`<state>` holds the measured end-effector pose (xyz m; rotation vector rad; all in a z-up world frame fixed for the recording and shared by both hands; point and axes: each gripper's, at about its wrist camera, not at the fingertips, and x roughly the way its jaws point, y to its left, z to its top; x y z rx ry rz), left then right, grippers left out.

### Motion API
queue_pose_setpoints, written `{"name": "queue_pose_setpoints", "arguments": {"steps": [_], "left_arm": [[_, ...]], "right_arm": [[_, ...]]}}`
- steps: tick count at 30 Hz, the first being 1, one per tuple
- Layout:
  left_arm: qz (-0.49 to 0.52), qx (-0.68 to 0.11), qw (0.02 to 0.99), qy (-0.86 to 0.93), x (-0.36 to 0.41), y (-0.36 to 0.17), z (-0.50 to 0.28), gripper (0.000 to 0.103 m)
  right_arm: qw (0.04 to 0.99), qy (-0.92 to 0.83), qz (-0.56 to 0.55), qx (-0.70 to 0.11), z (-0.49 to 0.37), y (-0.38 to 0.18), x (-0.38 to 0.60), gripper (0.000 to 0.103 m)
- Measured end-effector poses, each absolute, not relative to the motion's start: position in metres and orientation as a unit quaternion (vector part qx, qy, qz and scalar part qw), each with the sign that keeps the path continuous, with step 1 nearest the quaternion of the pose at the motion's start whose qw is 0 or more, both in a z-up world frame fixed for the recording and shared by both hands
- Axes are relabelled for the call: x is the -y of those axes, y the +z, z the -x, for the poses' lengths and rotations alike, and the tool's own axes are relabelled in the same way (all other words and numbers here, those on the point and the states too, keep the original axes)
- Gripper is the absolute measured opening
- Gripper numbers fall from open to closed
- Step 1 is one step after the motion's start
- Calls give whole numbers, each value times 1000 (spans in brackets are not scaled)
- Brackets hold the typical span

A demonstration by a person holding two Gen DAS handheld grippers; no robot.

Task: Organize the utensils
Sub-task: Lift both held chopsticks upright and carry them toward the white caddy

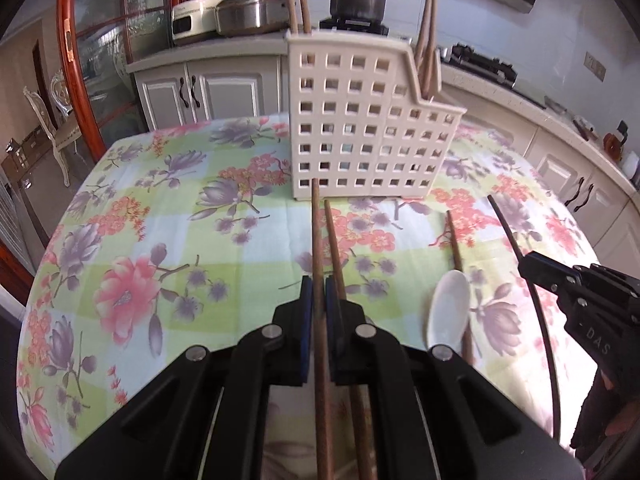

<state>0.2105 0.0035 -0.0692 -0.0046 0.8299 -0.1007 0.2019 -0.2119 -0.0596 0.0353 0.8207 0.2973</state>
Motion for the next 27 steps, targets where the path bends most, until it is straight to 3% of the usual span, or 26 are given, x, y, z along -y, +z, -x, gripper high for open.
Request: {"name": "queue_pose_setpoints", "arguments": {"steps": [13,27], "left_arm": [[-6,-308,949,-62,5,-14,-129,6],[-10,-238,970,-54,4,11,-63,6]], "right_arm": [[930,172,-9,-325,-140,-6,212,7],[945,192,4,-264,-88,25,213,7]]}}
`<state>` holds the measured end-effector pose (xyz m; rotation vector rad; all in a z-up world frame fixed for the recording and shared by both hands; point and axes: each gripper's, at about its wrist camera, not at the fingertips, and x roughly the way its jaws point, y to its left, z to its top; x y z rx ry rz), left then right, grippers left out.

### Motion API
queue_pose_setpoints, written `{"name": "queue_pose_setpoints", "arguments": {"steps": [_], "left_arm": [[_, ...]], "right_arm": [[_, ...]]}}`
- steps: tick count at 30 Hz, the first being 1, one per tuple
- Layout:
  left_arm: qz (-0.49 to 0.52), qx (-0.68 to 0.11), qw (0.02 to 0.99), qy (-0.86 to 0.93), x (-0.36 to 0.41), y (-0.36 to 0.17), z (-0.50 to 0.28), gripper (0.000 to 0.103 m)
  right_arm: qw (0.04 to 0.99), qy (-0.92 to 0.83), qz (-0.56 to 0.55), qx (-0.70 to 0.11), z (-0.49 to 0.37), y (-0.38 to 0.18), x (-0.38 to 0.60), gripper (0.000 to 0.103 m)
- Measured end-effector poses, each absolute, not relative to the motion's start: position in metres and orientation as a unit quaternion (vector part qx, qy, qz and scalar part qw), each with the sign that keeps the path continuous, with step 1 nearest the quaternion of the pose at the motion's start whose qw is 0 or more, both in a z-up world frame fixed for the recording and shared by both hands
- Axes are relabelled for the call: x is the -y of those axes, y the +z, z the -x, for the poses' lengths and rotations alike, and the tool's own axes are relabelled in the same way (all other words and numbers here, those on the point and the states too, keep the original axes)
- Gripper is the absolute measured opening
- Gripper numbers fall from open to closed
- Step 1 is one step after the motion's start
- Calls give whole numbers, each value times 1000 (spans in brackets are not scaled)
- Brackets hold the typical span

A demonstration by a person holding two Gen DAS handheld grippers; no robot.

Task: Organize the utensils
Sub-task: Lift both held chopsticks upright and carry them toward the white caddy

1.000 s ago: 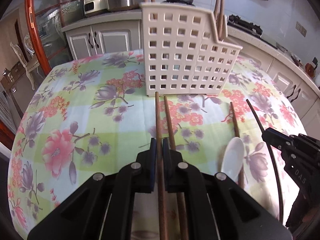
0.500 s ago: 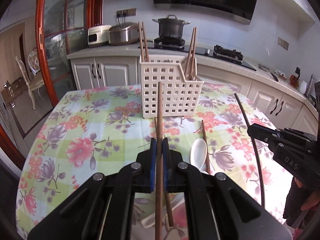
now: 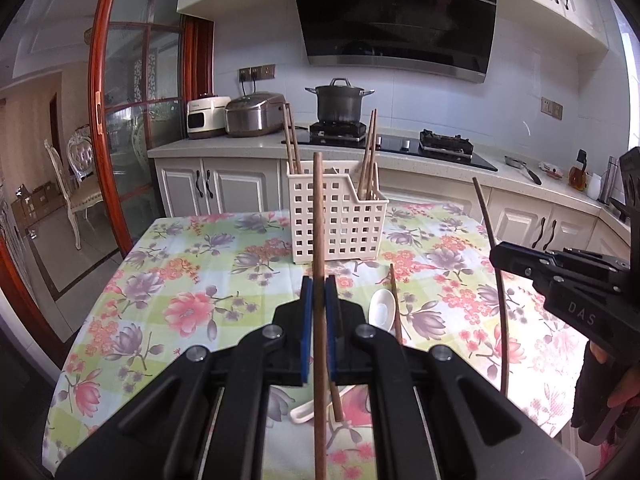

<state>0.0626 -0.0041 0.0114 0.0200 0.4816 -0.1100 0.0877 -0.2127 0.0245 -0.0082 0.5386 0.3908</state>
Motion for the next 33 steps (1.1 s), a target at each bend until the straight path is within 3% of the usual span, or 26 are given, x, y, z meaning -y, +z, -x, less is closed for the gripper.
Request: {"name": "queue_pose_setpoints", "arguments": {"steps": [33], "left_arm": [[-11,-195,979,-48,4,22,-36,6]], "right_arm": [[956,210,-16,-204,-56,37,214,6]]}}
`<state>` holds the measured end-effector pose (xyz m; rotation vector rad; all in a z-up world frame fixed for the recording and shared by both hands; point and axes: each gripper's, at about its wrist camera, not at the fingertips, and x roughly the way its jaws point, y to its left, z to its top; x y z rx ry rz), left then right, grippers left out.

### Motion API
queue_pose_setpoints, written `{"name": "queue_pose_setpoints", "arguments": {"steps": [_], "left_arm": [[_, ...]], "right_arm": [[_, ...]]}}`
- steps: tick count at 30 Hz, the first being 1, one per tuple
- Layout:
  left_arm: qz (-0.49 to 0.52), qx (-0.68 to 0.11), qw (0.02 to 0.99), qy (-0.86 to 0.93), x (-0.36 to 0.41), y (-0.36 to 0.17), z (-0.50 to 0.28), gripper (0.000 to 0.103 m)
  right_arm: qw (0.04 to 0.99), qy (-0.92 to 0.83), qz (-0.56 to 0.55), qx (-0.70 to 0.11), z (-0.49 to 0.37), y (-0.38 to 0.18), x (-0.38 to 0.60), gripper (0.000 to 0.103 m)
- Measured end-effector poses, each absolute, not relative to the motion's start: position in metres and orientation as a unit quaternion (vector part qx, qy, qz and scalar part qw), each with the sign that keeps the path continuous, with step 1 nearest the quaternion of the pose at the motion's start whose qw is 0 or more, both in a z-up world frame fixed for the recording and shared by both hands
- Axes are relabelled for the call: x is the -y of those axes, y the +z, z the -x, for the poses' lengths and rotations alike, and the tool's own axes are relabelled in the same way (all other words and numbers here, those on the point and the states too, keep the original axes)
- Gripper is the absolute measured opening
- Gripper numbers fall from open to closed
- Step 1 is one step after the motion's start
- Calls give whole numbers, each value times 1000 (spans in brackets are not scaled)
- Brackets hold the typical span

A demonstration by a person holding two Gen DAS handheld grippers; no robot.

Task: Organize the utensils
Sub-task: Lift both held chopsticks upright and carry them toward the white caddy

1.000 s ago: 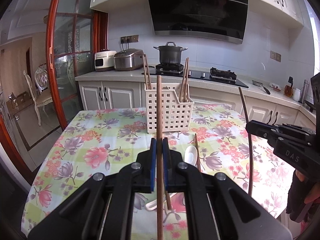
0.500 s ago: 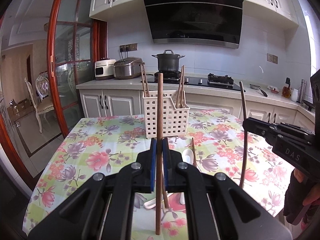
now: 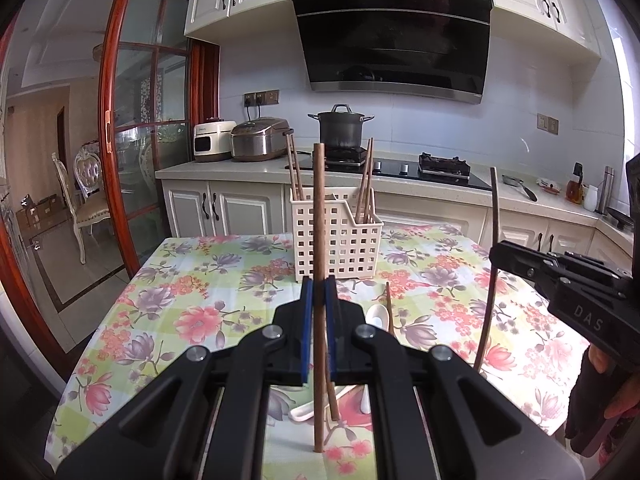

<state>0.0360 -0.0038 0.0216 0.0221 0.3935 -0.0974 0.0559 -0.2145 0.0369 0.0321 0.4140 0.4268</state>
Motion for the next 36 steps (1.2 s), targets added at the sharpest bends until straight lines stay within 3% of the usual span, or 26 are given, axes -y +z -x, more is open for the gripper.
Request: {"name": "queue_pose_setpoints", "arguments": {"steps": [20,36], "left_arm": [[-25,-191,979,-70,11,51,-64,6],[-24,-204,974,-93,19,89,-129,6]], "right_arm": [[954,225,-23,-196,-78,68,209,6],[947,207,-56,-241,-158,100,217,6]]}}
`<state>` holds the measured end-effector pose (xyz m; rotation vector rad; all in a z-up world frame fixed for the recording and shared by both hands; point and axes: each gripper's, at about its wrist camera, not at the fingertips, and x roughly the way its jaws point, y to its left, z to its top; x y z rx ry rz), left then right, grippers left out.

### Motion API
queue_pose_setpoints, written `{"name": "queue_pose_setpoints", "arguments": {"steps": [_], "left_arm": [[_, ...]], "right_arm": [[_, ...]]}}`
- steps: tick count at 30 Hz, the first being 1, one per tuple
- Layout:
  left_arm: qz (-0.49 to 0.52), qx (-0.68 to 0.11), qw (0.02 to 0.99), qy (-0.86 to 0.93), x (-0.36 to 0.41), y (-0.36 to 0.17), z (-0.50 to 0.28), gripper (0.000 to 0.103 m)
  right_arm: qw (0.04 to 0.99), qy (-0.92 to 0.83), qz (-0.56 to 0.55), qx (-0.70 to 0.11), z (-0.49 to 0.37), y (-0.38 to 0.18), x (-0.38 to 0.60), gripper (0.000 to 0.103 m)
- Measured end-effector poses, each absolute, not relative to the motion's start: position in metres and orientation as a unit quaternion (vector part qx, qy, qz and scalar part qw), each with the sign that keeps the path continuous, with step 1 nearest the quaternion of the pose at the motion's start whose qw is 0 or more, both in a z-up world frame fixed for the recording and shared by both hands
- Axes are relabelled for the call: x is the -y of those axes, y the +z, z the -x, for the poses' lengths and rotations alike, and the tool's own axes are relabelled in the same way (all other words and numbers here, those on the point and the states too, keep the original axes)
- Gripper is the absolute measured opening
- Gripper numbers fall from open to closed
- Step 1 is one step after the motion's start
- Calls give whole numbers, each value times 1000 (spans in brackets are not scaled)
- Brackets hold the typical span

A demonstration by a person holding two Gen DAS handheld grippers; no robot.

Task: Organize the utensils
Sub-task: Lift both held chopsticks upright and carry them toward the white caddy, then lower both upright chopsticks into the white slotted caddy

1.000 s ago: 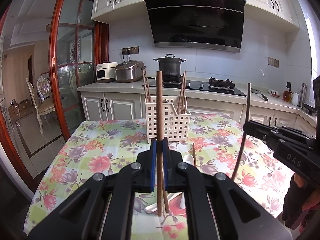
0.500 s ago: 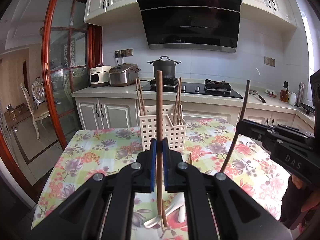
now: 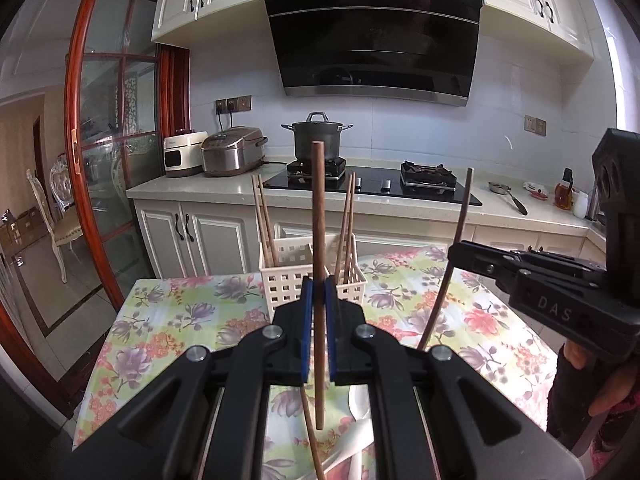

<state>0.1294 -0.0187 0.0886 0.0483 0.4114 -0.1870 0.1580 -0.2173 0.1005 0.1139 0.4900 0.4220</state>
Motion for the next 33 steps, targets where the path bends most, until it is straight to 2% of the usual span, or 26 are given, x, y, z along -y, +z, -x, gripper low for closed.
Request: {"name": "queue_pose_setpoints", "arguments": {"steps": [13,27,33], "left_arm": [[-16,-220,971,-95,15,129,-195,6],[-33,-185,980,-68,15,193,-247,6],[-23,-187,980,-61,11,200,-281,6]], "right_arm": [[942,207,-47,-259,-221,129,212,6],[946,190,-42,-260,-288,168,210,6],[947,184,-45,-260,-312,170,208,6]]}}
